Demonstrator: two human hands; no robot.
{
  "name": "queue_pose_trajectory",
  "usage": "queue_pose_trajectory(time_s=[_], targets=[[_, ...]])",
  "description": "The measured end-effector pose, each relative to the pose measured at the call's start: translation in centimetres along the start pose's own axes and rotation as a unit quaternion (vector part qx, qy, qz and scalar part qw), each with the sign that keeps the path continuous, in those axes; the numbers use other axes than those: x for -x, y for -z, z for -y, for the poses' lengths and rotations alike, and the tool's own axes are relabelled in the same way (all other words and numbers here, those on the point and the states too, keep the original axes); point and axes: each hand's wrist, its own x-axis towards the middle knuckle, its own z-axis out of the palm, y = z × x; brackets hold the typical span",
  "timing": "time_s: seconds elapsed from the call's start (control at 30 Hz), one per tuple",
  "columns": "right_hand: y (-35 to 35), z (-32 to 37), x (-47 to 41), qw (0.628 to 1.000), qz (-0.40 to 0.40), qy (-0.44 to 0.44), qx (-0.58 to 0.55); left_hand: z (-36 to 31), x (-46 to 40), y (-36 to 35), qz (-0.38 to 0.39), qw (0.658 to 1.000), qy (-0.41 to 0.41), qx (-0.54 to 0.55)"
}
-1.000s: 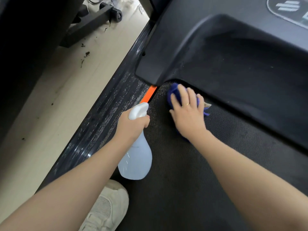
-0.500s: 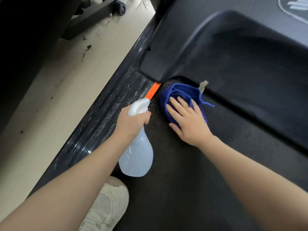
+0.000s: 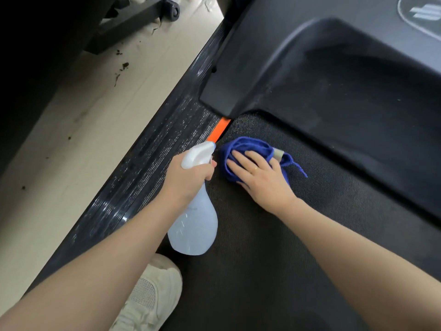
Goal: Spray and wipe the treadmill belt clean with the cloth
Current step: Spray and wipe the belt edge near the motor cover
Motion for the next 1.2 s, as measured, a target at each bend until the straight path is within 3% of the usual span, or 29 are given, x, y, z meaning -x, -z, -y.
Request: queue_pose_trajectory(time_s=[0.17, 0.3, 0.4, 0.57, 0.67, 0.77, 0.93, 1.03, 1.13, 1.2], targets=[[0.1, -1.9, -5.2, 0.994, -0.02, -0.1, 0.025, 0.4, -0.4, 0.2, -0.002, 1.0, -0.006, 0.012], [0.2, 1.0, 0.1, 0.999, -0.009, -0.036, -0.006, 0.2, -0.3, 0.5, -0.006, 1.0, -0.004, 0.015], [0.6, -1.2, -1.7, 0.999, 0.024, 0.009, 0.03, 0.6, -0.7, 0.5, -0.006, 1.0, -0.002, 0.017], [0.8, -1.9, -5.6, 0.989, -0.032, -0.142, 0.033, 0.8, -1.1, 0.6, -0.007, 1.0, 0.004, 0.019], [0.4, 1.1, -1.2, 0.999, -0.006, -0.053, -0.005, 0.4, -0.9, 0.3, 0.006, 1.0, 0.001, 0.001], [1.3, -1.0, -1.8, 0.999, 0.01, 0.025, 0.022, 0.2, -0.7, 0.0, 0.017, 1.0, -0.013, -0.005], [1.1, -1.7, -5.3, 0.987, -0.045, -0.152, 0.036, 0.5, -0.7, 0.3, 0.017, 1.0, -0.013, -0.013], [0.6, 2.6, -2.4, 0.999, -0.005, -0.045, -0.014, 0.5, -0.8, 0.6, -0.002, 1.0, -0.008, 0.006], [1.4, 1.4, -2.7, 0.998, 0.016, 0.063, -0.002, 0.4, -0.4, 1.0, -0.031, 0.999, 0.008, 0.034], [1.2, 0.1, -4.4, 1.0, 0.009, 0.004, 0.028, 0.4, -0.3, 1.4, -0.055, 0.997, 0.013, 0.053]])
